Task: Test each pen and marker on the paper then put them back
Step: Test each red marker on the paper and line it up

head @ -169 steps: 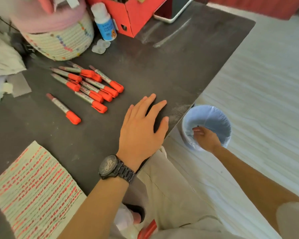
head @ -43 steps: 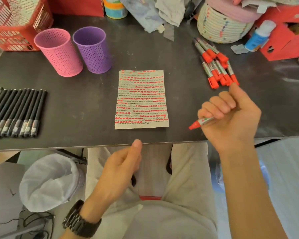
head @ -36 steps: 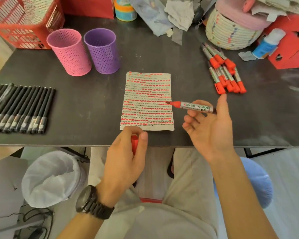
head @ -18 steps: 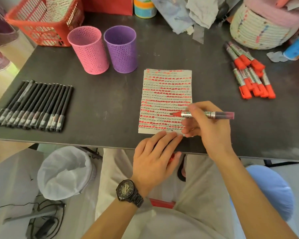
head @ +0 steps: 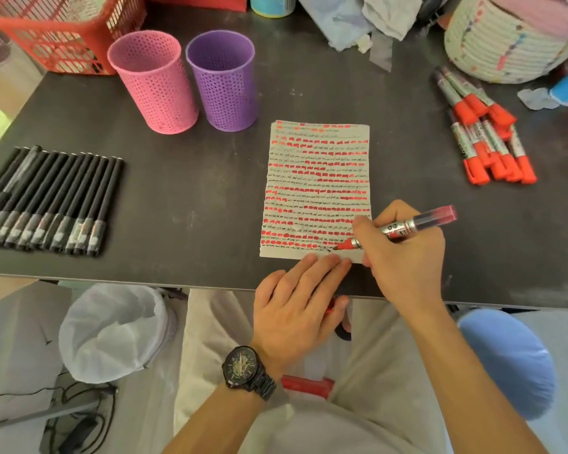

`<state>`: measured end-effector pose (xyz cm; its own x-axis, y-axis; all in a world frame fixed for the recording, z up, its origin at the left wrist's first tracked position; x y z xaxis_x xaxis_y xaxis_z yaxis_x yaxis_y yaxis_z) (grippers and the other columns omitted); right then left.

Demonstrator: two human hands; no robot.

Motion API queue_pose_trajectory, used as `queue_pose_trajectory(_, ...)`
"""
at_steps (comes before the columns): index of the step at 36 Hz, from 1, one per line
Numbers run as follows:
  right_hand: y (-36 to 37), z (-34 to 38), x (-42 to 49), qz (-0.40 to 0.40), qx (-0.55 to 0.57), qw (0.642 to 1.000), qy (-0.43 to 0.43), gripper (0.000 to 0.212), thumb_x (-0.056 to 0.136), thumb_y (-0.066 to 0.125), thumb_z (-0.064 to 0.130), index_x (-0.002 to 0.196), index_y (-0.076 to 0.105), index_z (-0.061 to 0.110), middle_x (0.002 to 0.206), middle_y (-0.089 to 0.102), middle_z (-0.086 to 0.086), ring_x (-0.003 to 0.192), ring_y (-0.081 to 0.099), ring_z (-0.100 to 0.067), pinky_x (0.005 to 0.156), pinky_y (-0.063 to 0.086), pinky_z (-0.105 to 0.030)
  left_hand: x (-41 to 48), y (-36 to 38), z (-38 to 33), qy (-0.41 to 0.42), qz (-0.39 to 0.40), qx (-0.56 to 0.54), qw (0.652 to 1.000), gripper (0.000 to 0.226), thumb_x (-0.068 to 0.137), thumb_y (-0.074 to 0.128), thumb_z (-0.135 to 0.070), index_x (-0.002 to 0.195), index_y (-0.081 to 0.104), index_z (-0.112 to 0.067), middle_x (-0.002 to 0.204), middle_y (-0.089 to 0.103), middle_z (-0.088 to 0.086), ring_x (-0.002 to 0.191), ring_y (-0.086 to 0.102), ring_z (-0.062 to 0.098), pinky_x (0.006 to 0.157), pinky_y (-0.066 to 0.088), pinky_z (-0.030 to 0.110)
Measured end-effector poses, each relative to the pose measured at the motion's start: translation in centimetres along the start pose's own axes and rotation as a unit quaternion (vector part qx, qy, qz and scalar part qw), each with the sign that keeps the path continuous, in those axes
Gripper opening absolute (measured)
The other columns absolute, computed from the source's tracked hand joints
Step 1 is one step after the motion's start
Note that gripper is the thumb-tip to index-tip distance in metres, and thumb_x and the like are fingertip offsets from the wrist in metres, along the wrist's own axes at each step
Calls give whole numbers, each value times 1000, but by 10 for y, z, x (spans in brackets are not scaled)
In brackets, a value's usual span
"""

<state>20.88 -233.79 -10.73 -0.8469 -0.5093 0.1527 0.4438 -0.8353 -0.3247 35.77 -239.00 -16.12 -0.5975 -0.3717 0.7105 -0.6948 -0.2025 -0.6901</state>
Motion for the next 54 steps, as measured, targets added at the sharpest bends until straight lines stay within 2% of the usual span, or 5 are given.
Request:
queue_pose_trajectory(12,2,4,0,12,-18,1000,-13,35,85,73,21,59,56,38,52,63,12,51,62,-4,53,48,-17,1,1,0,4,-17,10,1000,36,99,52,-44,127,70,-30,127,69,-12,122,56,9,103,30,30)
queue_pose_trajectory(20,3,7,0,11,-43,999,-26,34,86,73,19,61,53,32,55,64,14,55,64,-6,56,51,-19,3,0,-1,3,-12,15,1000,36,99,51,-44,124,71,-28,124,70,-11,120,57,9,96,36,31)
queue_pose_trajectory(28,4,9,-1,20,-39,999,-30,34,87,73,15,63,54,31,57,64,19,58,66,-1,55,49,-11,4,-1,-1,-1,-15,7,1000,36,99,51,-44,125,70,-28,124,71,-10,120,57,9,95,37,32)
queue_pose_trajectory(33,3,8,0,13,-36,999,-24,34,87,72,16,62,53,30,56,64,13,58,66,-8,57,54,-21,2,1,0,-5,-19,-1,1000,37,97,54,-43,128,68,-29,126,70,-10,120,57,9,96,36,32)
queue_pose_trajectory(54,2,7,-1,10,-20,999,-31,36,87,71,12,62,52,30,54,62,16,57,66,-3,54,47,-12,2,-1,0,-7,-8,2,1000,37,97,55,-44,126,70,-26,126,70,-8,120,57,11,97,34,32)
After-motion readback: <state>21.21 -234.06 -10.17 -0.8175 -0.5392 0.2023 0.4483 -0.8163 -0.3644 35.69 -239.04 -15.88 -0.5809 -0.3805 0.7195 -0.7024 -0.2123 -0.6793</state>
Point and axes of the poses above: each hand's wrist, its own x-axis towards the middle knuckle, its own y-axis out of the palm, z = x × y, the point moved 6 cm from there along x, towards the middle knuckle
